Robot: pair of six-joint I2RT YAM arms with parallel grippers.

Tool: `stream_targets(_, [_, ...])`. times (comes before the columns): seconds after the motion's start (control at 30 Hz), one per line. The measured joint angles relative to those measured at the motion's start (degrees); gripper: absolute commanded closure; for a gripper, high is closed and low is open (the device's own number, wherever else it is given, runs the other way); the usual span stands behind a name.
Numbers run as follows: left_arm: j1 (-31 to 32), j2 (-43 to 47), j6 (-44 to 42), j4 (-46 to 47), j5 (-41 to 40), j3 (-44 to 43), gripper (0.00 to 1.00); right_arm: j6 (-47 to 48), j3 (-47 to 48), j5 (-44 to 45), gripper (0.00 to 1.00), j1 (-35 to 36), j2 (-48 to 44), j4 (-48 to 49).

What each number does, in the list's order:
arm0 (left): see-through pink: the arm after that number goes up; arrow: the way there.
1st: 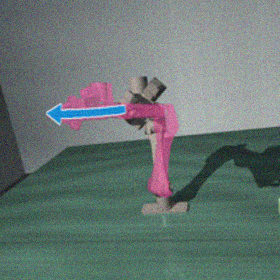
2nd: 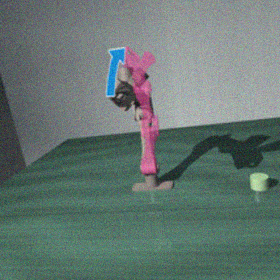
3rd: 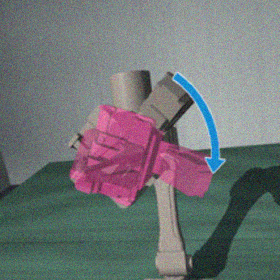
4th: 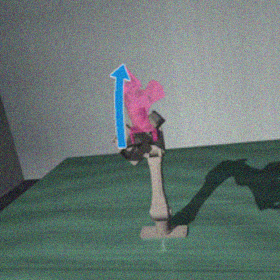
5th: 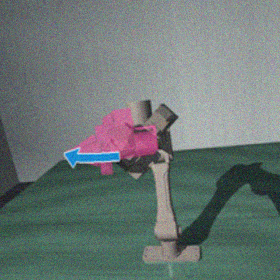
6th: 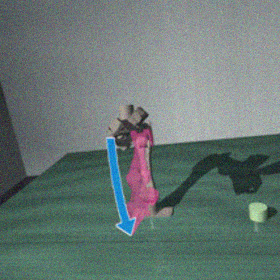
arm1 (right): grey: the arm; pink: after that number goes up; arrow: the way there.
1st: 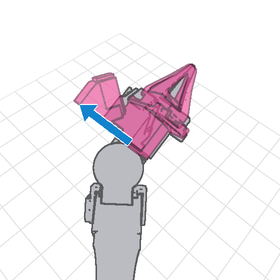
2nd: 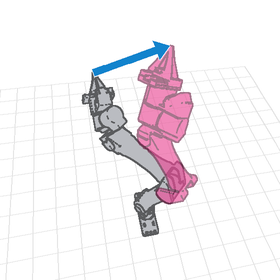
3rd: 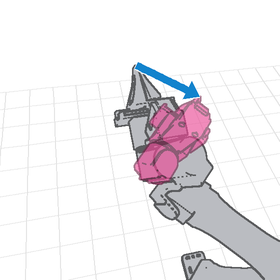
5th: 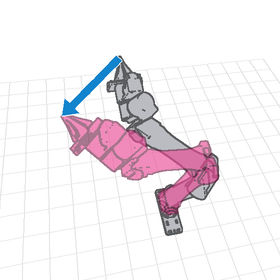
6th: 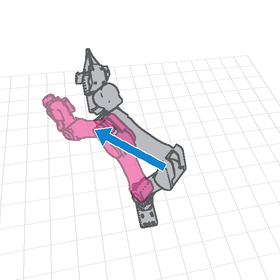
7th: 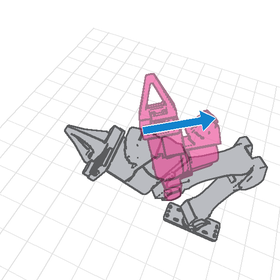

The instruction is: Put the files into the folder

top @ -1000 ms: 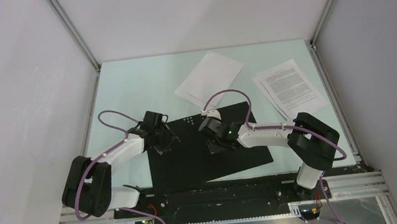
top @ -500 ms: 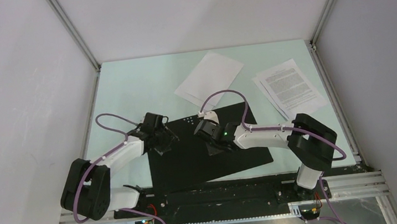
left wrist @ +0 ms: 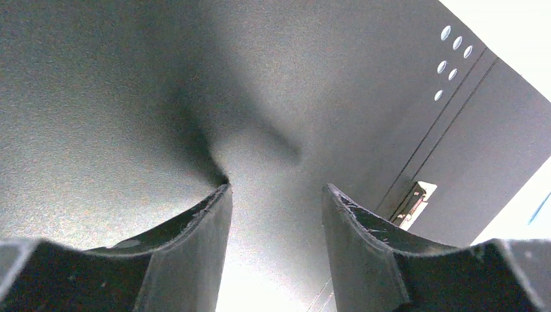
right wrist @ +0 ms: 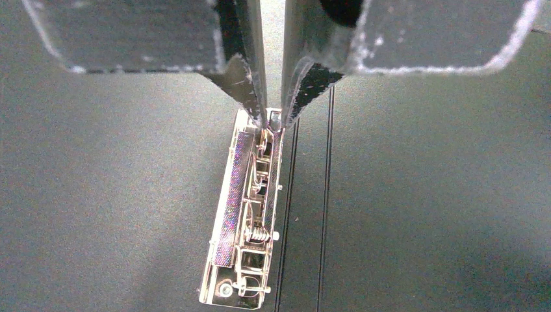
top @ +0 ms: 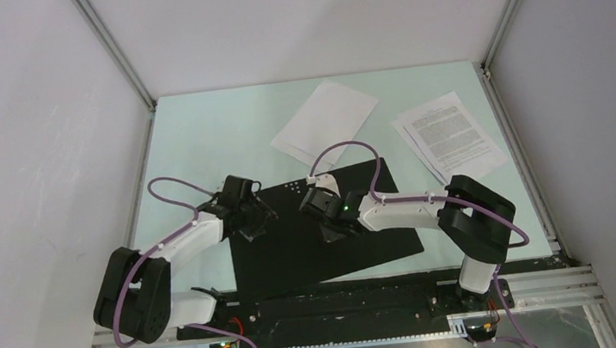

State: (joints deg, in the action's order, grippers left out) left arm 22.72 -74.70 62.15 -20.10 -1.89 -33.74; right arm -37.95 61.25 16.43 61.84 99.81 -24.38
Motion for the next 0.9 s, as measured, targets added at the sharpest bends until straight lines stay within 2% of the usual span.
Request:
stream_targets(0.13, [0.0, 0.1, 0.4, 0.0, -0.2, 0.1, 0.41, -0.1, 0.3, 1.0, 0.92, 0.5, 0.0, -0.4])
stream_targets(0.33, [0.0, 0.1, 0.9, 0.0, -0.7, 0.1, 0.41, -0.7, 1.0, 2.4, 0.92, 1.0, 0.6, -1.4])
stream_targets(0.9, [0.0, 0.1, 1.5, -0.2, -1.5, 0.1, 0.41, -1.0, 1.5, 4.1, 0.87, 1.9, 1.1, -1.9])
